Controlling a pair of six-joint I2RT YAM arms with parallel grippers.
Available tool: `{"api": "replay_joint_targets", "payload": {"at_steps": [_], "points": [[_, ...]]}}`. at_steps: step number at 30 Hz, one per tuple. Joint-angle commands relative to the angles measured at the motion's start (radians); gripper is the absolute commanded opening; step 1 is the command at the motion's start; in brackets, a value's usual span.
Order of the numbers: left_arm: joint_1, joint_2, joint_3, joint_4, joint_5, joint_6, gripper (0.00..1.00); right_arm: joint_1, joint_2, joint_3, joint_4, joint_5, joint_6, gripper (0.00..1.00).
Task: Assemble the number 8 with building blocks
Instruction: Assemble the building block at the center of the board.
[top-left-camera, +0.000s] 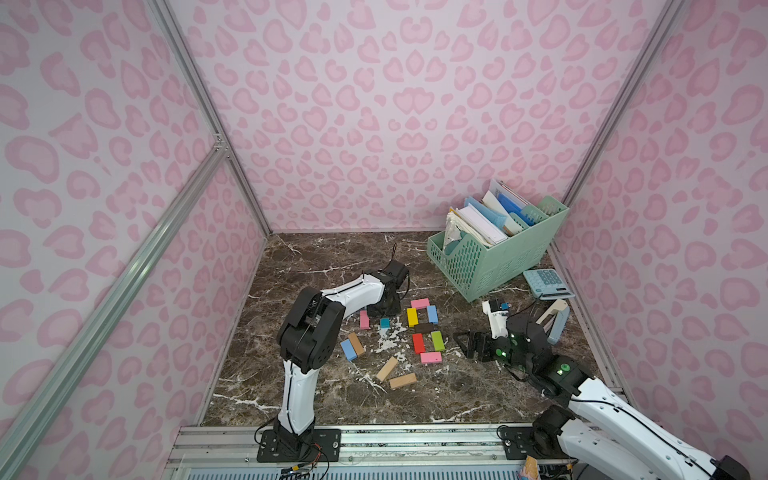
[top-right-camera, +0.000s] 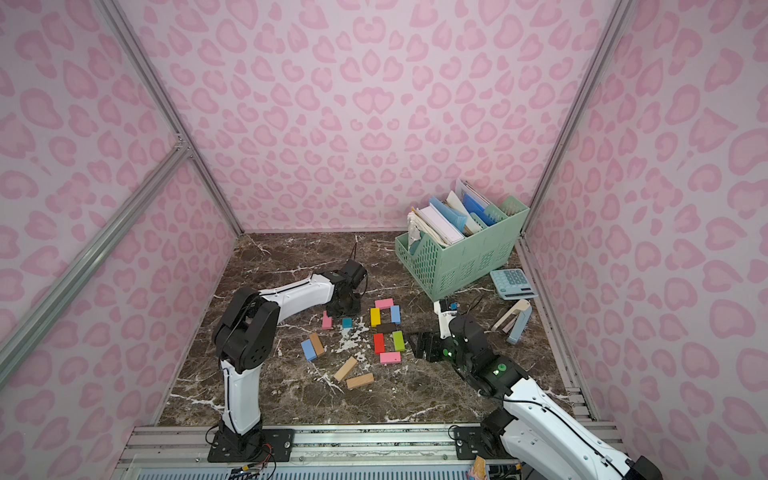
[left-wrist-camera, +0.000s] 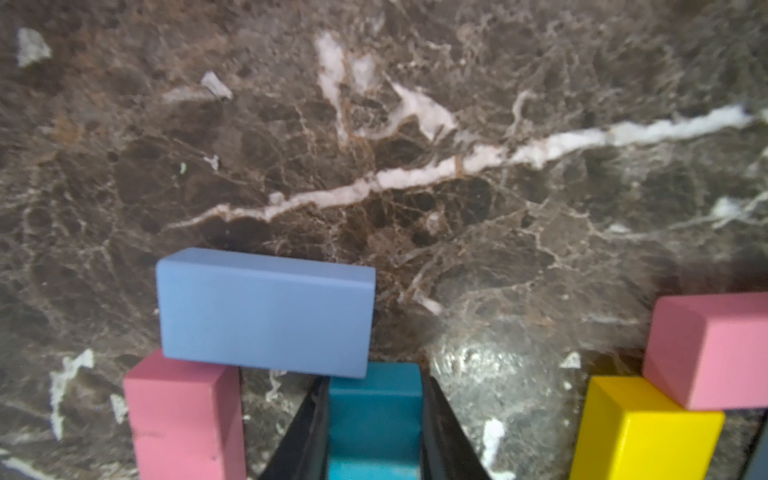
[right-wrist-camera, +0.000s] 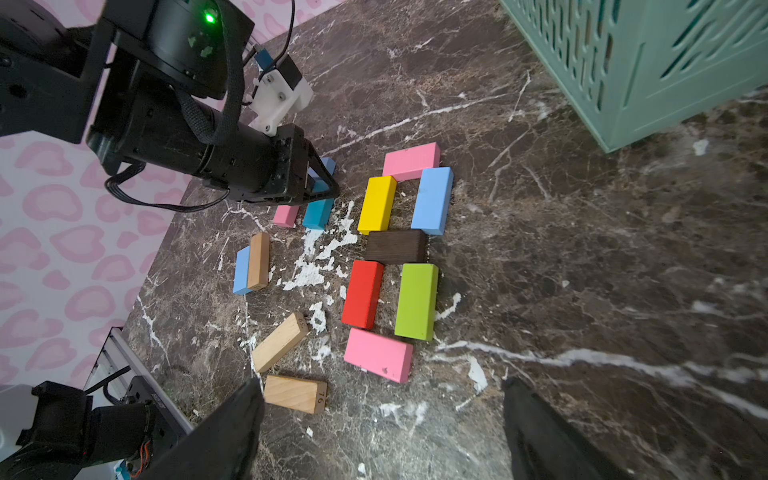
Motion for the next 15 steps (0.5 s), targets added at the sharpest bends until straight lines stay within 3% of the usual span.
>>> {"api": "replay_joint_targets", "payload": {"at_steps": [1, 15], "points": [[0.003, 0.024, -0.012, -0.025, -0.01, 0.009, 0.27, 0.001, -0.001, -0.002, 0.016, -0.002, 0.0, 0.91], [0.004, -0.01, -0.017, -0.032, -0.007, 0.003, 0.52, 0.0, 0.0, -0.002, 0.026, -0.007, 0.007, 0.91]]}}
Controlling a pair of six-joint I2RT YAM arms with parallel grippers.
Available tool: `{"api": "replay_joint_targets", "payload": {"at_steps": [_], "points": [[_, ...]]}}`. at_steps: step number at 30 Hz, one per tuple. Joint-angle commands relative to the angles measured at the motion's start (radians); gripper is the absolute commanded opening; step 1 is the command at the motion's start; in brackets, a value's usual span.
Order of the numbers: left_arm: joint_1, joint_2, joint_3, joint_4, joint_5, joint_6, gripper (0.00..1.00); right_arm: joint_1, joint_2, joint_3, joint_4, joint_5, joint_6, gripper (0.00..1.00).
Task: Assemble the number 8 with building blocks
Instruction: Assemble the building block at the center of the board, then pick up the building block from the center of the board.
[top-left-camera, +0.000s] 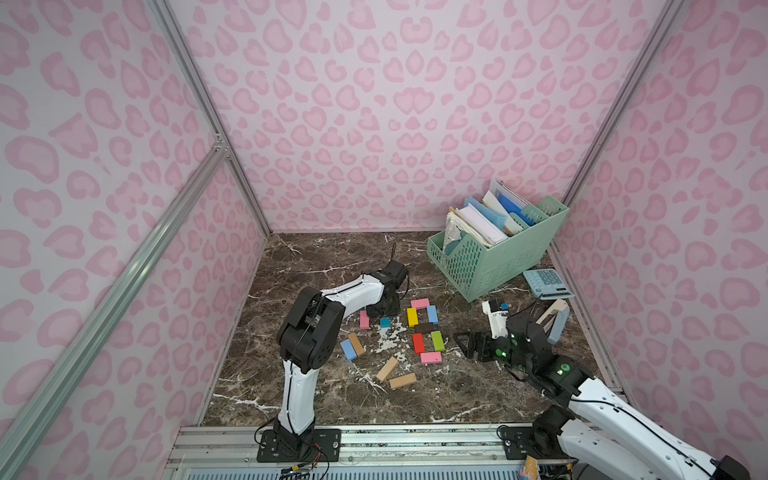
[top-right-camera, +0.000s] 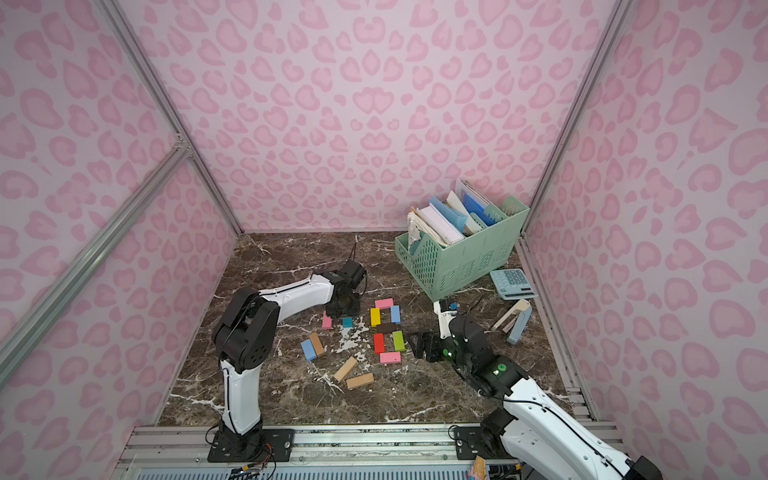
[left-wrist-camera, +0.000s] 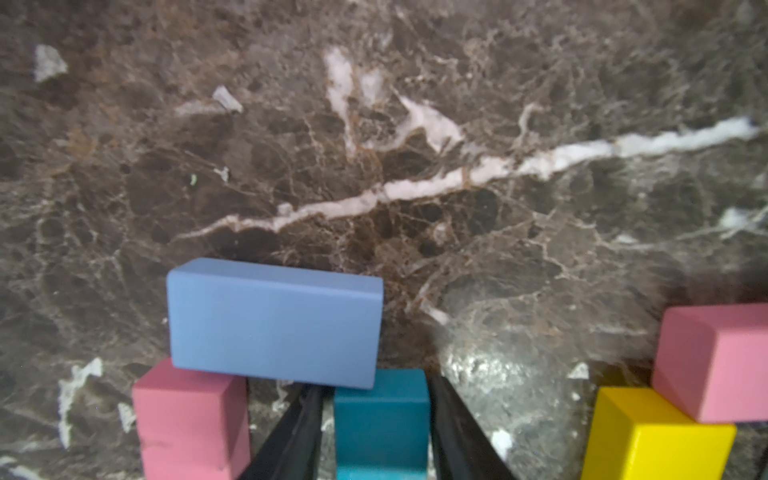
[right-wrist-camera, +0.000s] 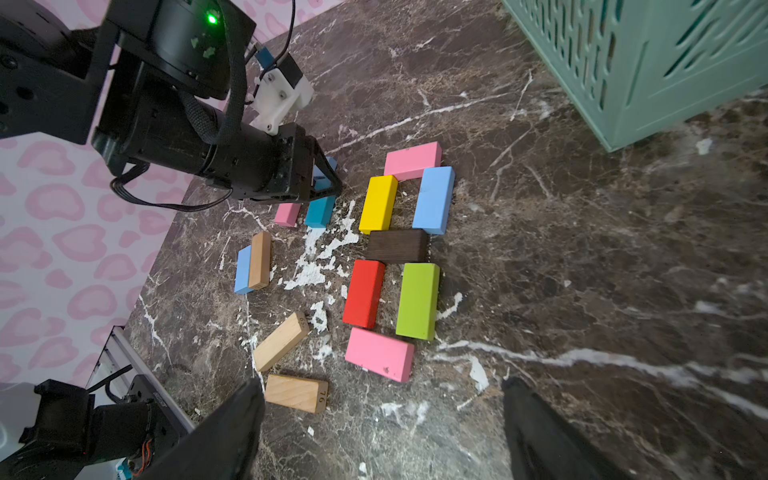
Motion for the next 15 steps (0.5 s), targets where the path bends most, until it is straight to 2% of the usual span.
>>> {"api": "replay_joint_targets", "payload": {"at_steps": [1, 8, 15], "points": [[0.001, -0.006, -0.008, -0.042, 0.003, 0.002, 0.53, 0.0, 0.0, 0.0, 0.024, -0.004, 0.006, 0.91], [0.0, -0.077, -0.001, -0.051, 0.011, 0.0, 0.66, 0.001, -0.011, 0.009, 0.018, -0.001, 0.014, 0.91], [0.001, -0.228, -0.029, -0.09, -0.037, 0.017, 0.78, 0.002, -0.015, 0.015, 0.02, -0.005, 0.011, 0.91]]}}
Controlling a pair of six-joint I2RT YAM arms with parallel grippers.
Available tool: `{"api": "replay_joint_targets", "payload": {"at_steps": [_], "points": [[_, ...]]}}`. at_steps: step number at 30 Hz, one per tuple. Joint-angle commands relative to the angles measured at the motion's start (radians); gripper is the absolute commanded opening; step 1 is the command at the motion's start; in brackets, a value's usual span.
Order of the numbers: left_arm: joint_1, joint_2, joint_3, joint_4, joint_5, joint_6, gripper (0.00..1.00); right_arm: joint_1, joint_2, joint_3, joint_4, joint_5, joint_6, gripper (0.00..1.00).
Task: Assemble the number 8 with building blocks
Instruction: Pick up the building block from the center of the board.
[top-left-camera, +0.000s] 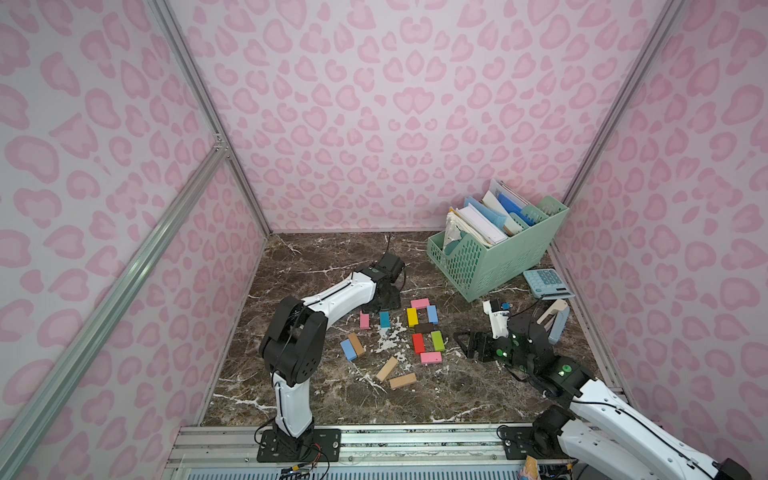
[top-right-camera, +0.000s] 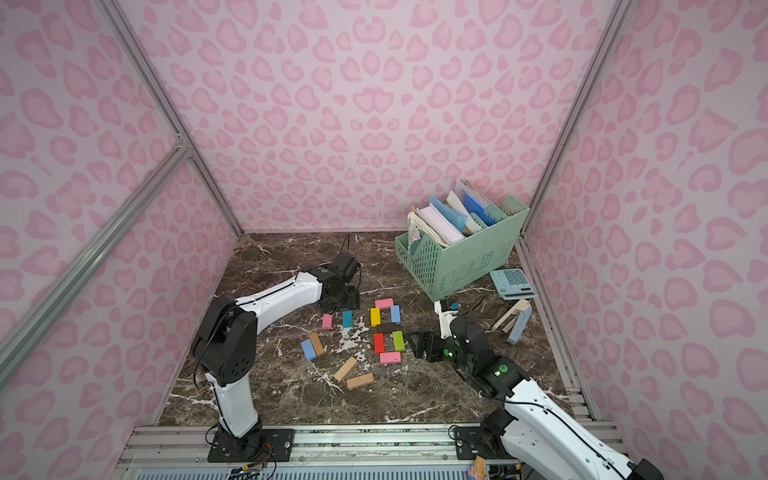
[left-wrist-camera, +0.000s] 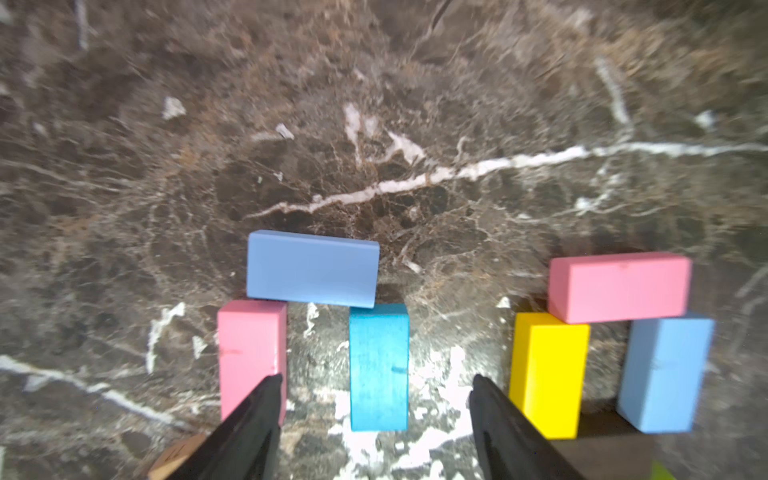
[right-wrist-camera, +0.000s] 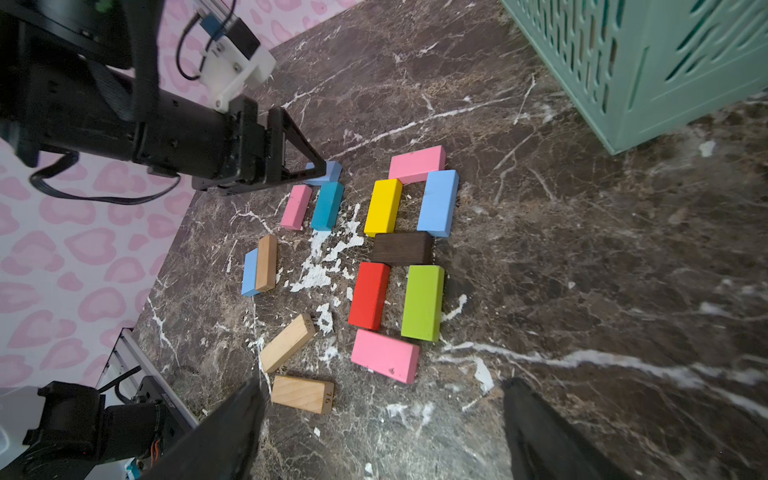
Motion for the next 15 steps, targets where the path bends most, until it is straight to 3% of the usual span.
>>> {"api": "replay_joint_targets", "payload": {"at_steps": [1, 15], "points": [[0.001, -0.071, -0.026, -0.043, -0.044, 0.018, 0.8, 0.001, 0.001, 0.016, 0.019, -0.003, 0.0, 0.91], [0.054, -0.488, -0.345, -0.095, -0.151, -0.042, 0.89, 0.037, 0.083, 0.039, 0.062, -0.013, -0.018, 0.91]]}}
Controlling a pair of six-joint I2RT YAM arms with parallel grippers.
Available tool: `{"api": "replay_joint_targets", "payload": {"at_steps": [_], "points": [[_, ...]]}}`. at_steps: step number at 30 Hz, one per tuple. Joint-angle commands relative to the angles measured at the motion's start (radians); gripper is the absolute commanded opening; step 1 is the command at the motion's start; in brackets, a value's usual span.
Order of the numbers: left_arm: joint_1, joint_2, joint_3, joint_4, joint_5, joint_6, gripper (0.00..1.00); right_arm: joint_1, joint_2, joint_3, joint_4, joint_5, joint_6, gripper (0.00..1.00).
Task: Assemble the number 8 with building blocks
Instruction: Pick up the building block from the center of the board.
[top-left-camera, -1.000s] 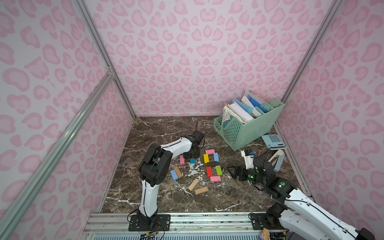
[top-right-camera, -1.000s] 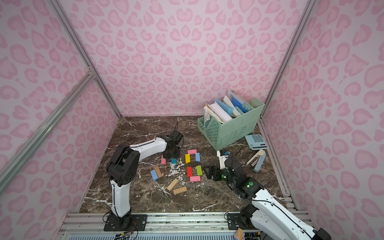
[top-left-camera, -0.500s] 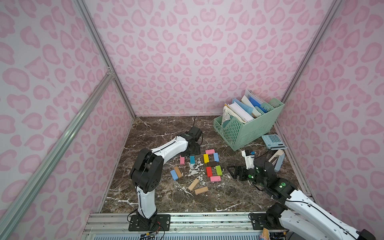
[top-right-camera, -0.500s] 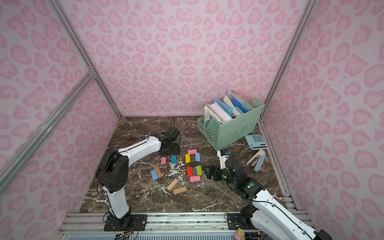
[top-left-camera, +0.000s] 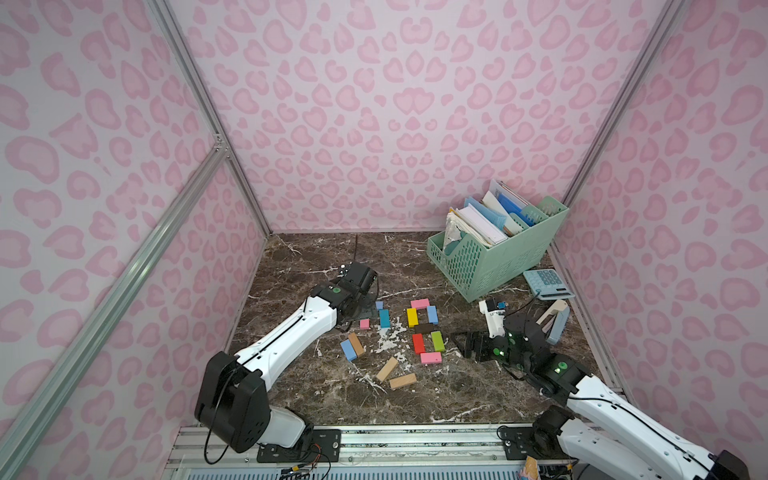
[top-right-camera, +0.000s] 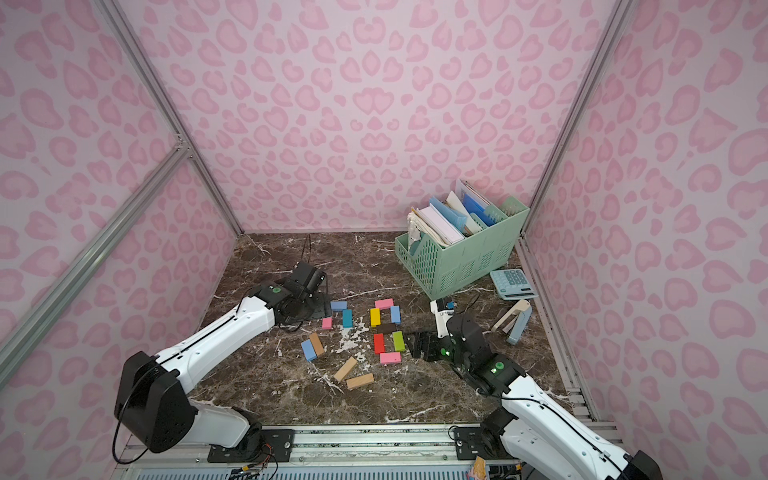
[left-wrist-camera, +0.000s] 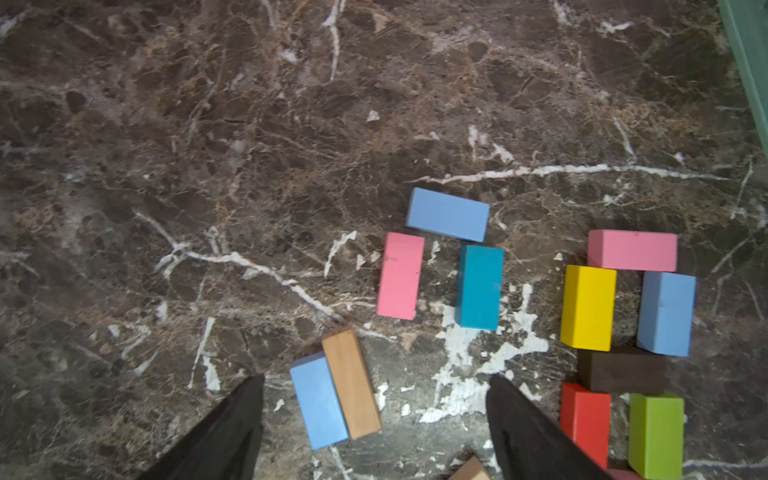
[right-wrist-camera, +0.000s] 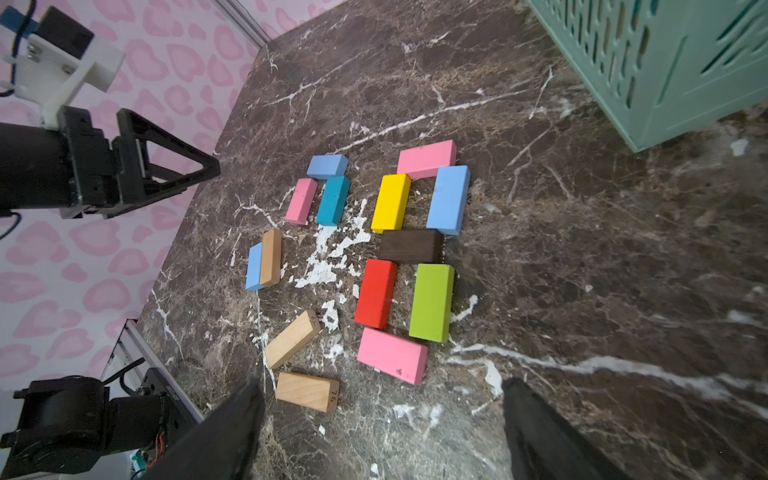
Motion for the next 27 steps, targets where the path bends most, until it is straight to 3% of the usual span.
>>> {"api": "replay_joint_targets", "payload": {"at_steps": [1, 15, 27], "points": [[0.012, -0.052, -0.061, -0.038, -0.026, -0.019, 0.89, 0.02, 0.032, 0.024, 0.046, 0.002, -0.014, 0.91], [0.041, -0.162, -0.262, 0.002, 0.081, -0.168, 0.86, 0.242, 0.262, 0.139, 0.061, 0.113, -0.06, 0.9], [0.061, -0.12, -0.299, 0.055, 0.17, -0.163, 0.81, 0.339, 0.41, 0.23, 0.037, 0.132, -0.121, 0.9]]}}
